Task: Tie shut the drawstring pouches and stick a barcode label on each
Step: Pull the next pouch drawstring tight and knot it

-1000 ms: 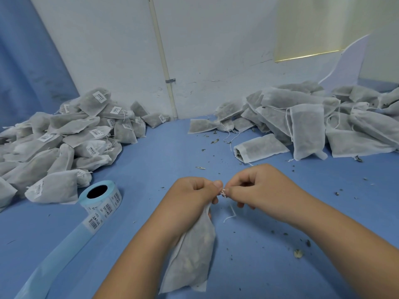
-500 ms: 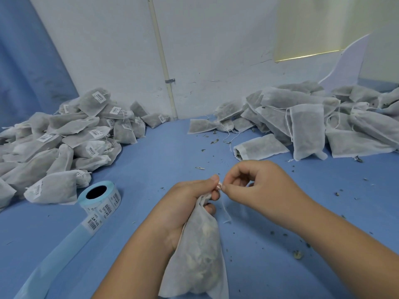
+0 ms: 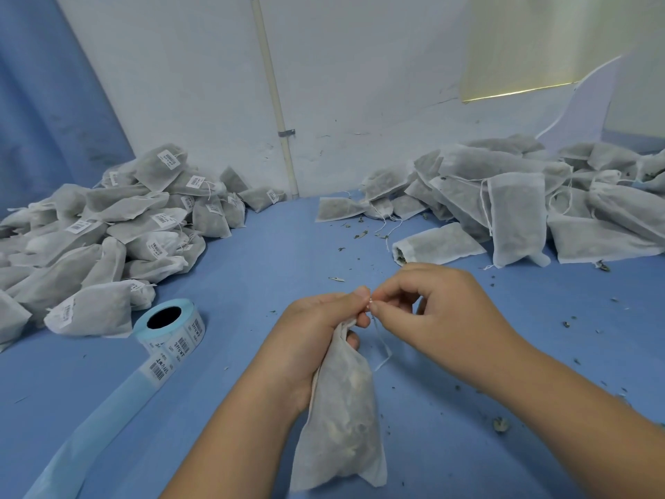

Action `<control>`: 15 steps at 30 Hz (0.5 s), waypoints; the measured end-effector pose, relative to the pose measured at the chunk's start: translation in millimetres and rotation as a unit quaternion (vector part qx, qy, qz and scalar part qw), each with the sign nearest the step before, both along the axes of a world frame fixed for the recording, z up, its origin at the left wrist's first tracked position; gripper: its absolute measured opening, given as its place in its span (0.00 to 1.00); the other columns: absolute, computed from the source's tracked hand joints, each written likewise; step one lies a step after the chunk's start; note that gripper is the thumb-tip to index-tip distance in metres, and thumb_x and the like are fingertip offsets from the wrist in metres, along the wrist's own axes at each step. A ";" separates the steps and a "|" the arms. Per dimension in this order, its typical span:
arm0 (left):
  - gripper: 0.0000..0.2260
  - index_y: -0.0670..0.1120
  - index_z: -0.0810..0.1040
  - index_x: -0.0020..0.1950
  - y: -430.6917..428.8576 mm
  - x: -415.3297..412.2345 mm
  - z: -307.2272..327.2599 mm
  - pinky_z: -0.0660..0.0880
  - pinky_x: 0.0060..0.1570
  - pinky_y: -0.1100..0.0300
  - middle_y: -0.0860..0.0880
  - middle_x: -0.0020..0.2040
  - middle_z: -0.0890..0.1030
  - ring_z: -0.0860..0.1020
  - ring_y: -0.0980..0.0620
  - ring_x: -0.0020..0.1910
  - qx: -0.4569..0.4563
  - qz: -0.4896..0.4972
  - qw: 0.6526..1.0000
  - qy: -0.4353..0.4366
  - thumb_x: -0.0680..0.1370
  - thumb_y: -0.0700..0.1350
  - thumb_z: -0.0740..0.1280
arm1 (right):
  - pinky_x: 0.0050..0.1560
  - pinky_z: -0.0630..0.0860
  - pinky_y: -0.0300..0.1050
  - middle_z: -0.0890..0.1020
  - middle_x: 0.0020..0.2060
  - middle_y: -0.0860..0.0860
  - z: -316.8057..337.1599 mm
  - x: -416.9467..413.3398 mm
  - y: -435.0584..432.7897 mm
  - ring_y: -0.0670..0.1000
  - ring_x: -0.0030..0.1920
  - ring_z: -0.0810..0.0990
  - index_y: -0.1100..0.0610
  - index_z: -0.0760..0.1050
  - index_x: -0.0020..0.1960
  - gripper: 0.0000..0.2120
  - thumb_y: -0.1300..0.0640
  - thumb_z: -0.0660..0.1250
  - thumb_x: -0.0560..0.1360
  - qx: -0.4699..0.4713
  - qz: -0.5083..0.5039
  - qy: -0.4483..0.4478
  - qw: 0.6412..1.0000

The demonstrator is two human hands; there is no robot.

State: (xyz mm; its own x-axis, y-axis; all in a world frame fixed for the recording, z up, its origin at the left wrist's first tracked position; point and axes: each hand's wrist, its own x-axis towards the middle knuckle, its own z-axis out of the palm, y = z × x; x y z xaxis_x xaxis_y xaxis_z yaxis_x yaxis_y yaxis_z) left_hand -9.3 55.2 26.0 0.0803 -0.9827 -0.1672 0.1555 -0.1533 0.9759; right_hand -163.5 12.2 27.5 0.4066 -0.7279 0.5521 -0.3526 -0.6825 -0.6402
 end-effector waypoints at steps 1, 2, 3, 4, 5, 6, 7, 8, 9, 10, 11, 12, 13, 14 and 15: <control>0.13 0.46 0.79 0.28 0.1 -0.4 -0.4 0.66 0.30 0.60 0.52 0.26 0.73 0.69 0.55 0.23 -0.008 0.006 1.000 -0.016 0.72 0.49 0.72 | 0.37 0.68 0.31 0.79 0.30 0.46 -0.1 -0.2 -0.2 0.46 0.37 0.76 0.54 0.82 0.36 0.04 0.59 0.73 0.70 0.005 -0.004 0.006 1.000; 0.14 0.47 0.79 0.28 0.3 -0.5 -0.7 0.67 0.28 0.61 0.53 0.27 0.74 0.69 0.55 0.23 -0.016 0.013 0.999 -0.033 0.73 0.48 0.72 | 0.37 0.68 0.31 0.79 0.30 0.46 -0.2 -0.8 -0.3 0.45 0.37 0.75 0.54 0.82 0.35 0.05 0.59 0.72 0.70 0.011 -0.007 0.017 1.000; 0.13 0.48 0.81 0.29 0.4 -0.5 -1.1 0.68 0.27 0.62 0.53 0.28 0.76 0.70 0.55 0.23 -0.022 0.019 0.998 -0.049 0.73 0.48 0.72 | 0.37 0.68 0.31 0.78 0.30 0.46 0.1 -1.6 -0.2 0.44 0.37 0.75 0.54 0.81 0.35 0.06 0.58 0.72 0.70 0.017 -0.010 0.030 0.999; 0.12 0.48 0.82 0.29 0.7 -0.5 -1.2 0.69 0.26 0.63 0.53 0.29 0.77 0.70 0.55 0.23 -0.028 0.023 0.997 -0.062 0.73 0.49 0.73 | 0.36 0.68 0.31 0.78 0.29 0.46 0.4 -2.5 -0.4 0.44 0.36 0.74 0.54 0.79 0.34 0.07 0.59 0.71 0.70 0.023 -0.012 0.040 0.999; 0.11 0.49 0.82 0.30 1.1 -0.4 -1.1 0.69 0.27 0.63 0.53 0.30 0.78 0.70 0.55 0.23 -0.032 0.025 0.997 -0.071 0.72 0.49 0.73 | 0.34 0.68 0.31 0.77 0.28 0.46 1.2 -3.4 -0.6 0.43 0.34 0.74 0.54 0.78 0.32 0.08 0.59 0.71 0.70 0.034 -0.014 0.041 0.998; 0.10 0.49 0.82 0.31 1.5 0.0 -0.7 0.69 0.27 0.63 0.53 0.30 0.78 0.70 0.55 0.23 -0.035 0.027 0.996 -0.076 0.71 0.49 0.74 | 0.31 0.68 0.31 0.77 0.27 0.47 2.5 -4.5 -1.4 0.43 0.31 0.73 0.53 0.77 0.31 0.09 0.60 0.70 0.70 0.056 -0.014 0.028 0.998; 0.10 0.49 0.82 0.31 1.6 1.0 -0.3 0.69 0.27 0.64 0.53 0.31 0.78 0.70 0.55 0.23 -0.038 0.030 0.996 -0.080 0.71 0.49 0.74 | 0.29 0.67 0.31 0.77 0.26 0.48 4.5 -5.7 -2.7 0.42 0.28 0.71 0.54 0.77 0.30 0.10 0.61 0.70 0.69 0.092 -0.011 0.000 0.996; 0.10 0.48 0.81 0.31 1.5 2.3 0.1 0.68 0.27 0.64 0.52 0.30 0.78 0.69 0.55 0.23 -0.040 0.034 0.995 -0.083 0.70 0.50 0.74 | 0.26 0.65 0.31 0.76 0.25 0.49 6.9 -7.4 -4.3 0.42 0.26 0.69 0.54 0.77 0.30 0.10 0.61 0.70 0.69 0.139 -0.003 -0.041 0.989; 0.10 0.48 0.80 0.31 1.2 3.7 0.6 0.68 0.27 0.63 0.52 0.30 0.77 0.69 0.55 0.23 -0.043 0.037 0.995 -0.085 0.69 0.50 0.75 | 0.26 0.65 0.33 0.75 0.24 0.49 9.2 -9.4 -6.3 0.43 0.25 0.68 0.55 0.77 0.30 0.09 0.61 0.70 0.68 0.189 0.013 -0.089 0.978; 0.09 0.47 0.80 0.32 1.3 4.7 1.4 0.68 0.27 0.63 0.52 0.31 0.77 0.69 0.55 0.23 -0.046 0.037 0.994 -0.087 0.68 0.51 0.75 | 0.26 0.65 0.35 0.74 0.24 0.49 11.0 -11.5 -8.3 0.45 0.26 0.68 0.55 0.77 0.30 0.08 0.60 0.71 0.67 0.237 0.037 -0.138 0.961; 0.09 0.48 0.80 0.31 1.4 5.0 2.2 0.68 0.27 0.63 0.52 0.30 0.76 0.69 0.55 0.23 -0.051 0.031 0.994 -0.091 0.67 0.51 0.75 | 0.26 0.65 0.37 0.73 0.24 0.51 12.3 -12.9 -9.6 0.47 0.26 0.68 0.56 0.78 0.30 0.06 0.59 0.71 0.65 0.277 0.066 -0.183 0.941; 0.09 0.48 0.81 0.31 1.8 4.7 2.9 0.68 0.27 0.63 0.52 0.30 0.76 0.68 0.55 0.23 -0.056 0.019 0.994 -0.094 0.65 0.52 0.75 | 0.26 0.63 0.38 0.72 0.24 0.52 12.8 -13.3 -10.1 0.48 0.27 0.68 0.57 0.78 0.31 0.04 0.59 0.71 0.64 0.307 0.097 -0.224 0.920; 0.10 0.49 0.80 0.30 2.1 3.8 3.3 0.68 0.27 0.63 0.52 0.30 0.76 0.69 0.55 0.23 -0.063 0.004 0.993 -0.098 0.65 0.53 0.76 | 0.26 0.62 0.39 0.71 0.24 0.52 12.9 -12.7 -9.9 0.48 0.27 0.68 0.58 0.79 0.31 0.04 0.60 0.70 0.64 0.331 0.128 -0.261 0.898; 0.10 0.49 0.80 0.30 2.6 2.5 3.5 0.69 0.28 0.63 0.53 0.29 0.76 0.69 0.55 0.23 -0.068 -0.012 0.993 -0.100 0.66 0.52 0.77 | 0.25 0.61 0.39 0.70 0.25 0.52 12.3 -11.4 -9.3 0.48 0.27 0.67 0.58 0.79 0.32 0.04 0.60 0.70 0.64 0.351 0.158 -0.294 0.875; 0.11 0.50 0.80 0.30 2.9 0.9 3.4 0.68 0.29 0.62 0.53 0.29 0.75 0.69 0.55 0.23 -0.073 -0.028 0.992 -0.100 0.67 0.52 0.77 | 0.24 0.60 0.38 0.70 0.25 0.51 11.7 -9.6 -8.2 0.48 0.26 0.67 0.59 0.79 0.32 0.03 0.61 0.70 0.65 0.369 0.185 -0.325 0.851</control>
State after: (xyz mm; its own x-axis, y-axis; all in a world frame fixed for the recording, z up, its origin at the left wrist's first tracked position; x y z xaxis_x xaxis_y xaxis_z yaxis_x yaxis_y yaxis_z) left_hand -8.3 58.1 29.5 0.0424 -0.9991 -0.0097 -0.0476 -0.0117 0.9988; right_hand -173.2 4.1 39.2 0.4659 -0.8627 0.1966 0.3913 0.0016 -0.9203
